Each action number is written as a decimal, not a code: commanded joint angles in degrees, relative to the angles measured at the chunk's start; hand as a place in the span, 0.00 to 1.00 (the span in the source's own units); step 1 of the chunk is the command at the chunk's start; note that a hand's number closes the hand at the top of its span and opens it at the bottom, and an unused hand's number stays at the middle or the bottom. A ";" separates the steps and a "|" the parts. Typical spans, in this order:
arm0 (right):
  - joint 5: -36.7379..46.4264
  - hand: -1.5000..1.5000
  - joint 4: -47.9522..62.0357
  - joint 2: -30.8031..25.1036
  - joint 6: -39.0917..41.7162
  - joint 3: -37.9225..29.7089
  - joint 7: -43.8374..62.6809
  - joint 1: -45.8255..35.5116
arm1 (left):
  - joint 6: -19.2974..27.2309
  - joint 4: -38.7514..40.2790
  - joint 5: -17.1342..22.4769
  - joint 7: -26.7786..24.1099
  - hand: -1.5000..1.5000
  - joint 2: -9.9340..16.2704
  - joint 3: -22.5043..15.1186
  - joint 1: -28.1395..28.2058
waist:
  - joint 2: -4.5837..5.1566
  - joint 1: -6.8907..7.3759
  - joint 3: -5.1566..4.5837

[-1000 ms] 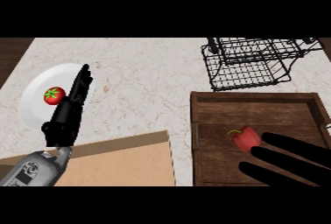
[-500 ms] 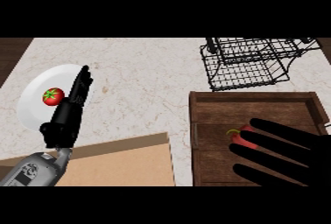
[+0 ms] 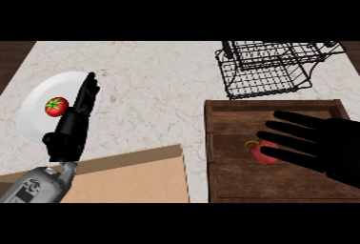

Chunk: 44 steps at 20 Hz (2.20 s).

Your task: Pick the bell pepper from the tray and place it in the tiered basket

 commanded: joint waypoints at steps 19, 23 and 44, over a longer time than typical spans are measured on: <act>10.07 0.00 11.22 9.83 -2.05 8.58 -5.79 -3.39 | 0.04 0.84 0.91 -1.45 0.50 -4.58 0.44 2.26 | 0.08 -1.00 -1.26; 13.17 0.00 15.93 11.72 -5.17 9.73 -6.50 -3.46 | 0.31 0.57 0.26 1.90 0.50 -5.11 -0.20 -0.30 | 0.22 -0.93 -1.21; 18.44 0.00 21.45 17.84 -6.43 9.92 -7.53 -1.19 | -0.35 1.63 0.55 -1.11 0.50 -4.60 0.79 2.27 | 0.09 -1.22 -1.23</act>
